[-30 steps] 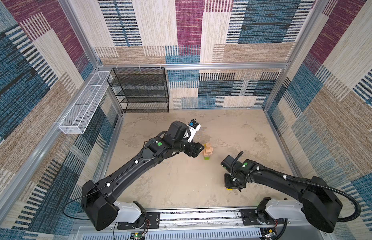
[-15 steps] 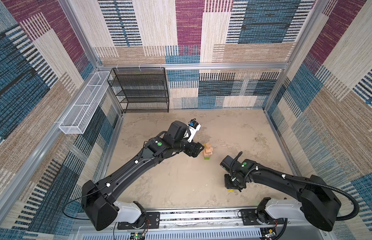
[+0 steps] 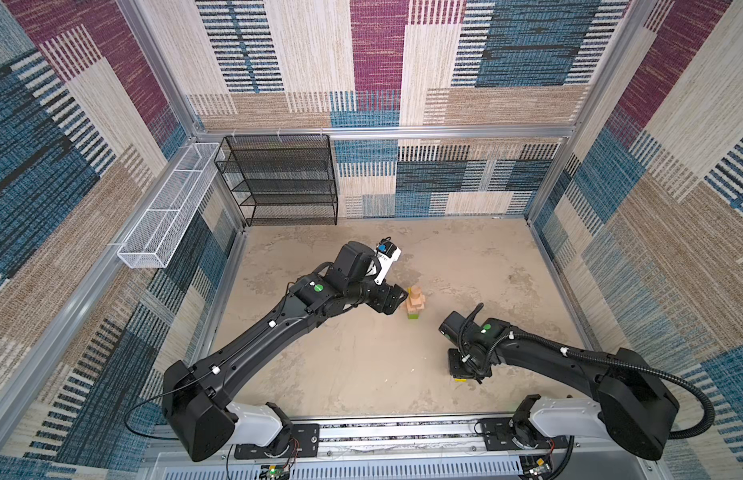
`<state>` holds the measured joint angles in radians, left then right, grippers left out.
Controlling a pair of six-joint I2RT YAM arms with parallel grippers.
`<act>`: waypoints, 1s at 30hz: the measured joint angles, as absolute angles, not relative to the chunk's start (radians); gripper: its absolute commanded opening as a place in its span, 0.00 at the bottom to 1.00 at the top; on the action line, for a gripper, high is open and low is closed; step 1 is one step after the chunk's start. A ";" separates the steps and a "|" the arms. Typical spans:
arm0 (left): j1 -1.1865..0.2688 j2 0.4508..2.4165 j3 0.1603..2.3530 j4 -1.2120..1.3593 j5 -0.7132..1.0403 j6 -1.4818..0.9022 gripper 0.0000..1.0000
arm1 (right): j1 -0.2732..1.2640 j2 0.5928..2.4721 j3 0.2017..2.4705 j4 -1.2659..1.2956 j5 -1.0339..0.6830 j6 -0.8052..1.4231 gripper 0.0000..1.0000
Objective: Build the wood block tower
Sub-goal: 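Lift the yellow half-round block off the table with the right gripper, then carry the yellow half-round block over the stack with the right gripper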
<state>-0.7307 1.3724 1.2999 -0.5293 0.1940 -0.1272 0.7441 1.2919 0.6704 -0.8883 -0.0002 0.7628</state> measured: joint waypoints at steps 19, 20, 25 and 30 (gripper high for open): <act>-0.731 1.361 1.305 -0.535 0.194 -0.128 0.79 | 0.744 1.256 0.785 -0.953 0.000 0.770 0.04; -0.731 1.360 1.306 -0.537 0.193 -0.127 0.79 | 0.744 1.256 0.810 -0.966 0.002 0.770 0.02; -0.729 1.351 1.323 -0.559 0.188 -0.127 0.79 | 0.742 1.292 0.977 -1.033 0.009 0.762 0.00; -0.729 1.352 1.361 -0.610 0.151 -0.126 0.79 | 0.737 1.350 1.148 -1.109 0.009 0.756 0.00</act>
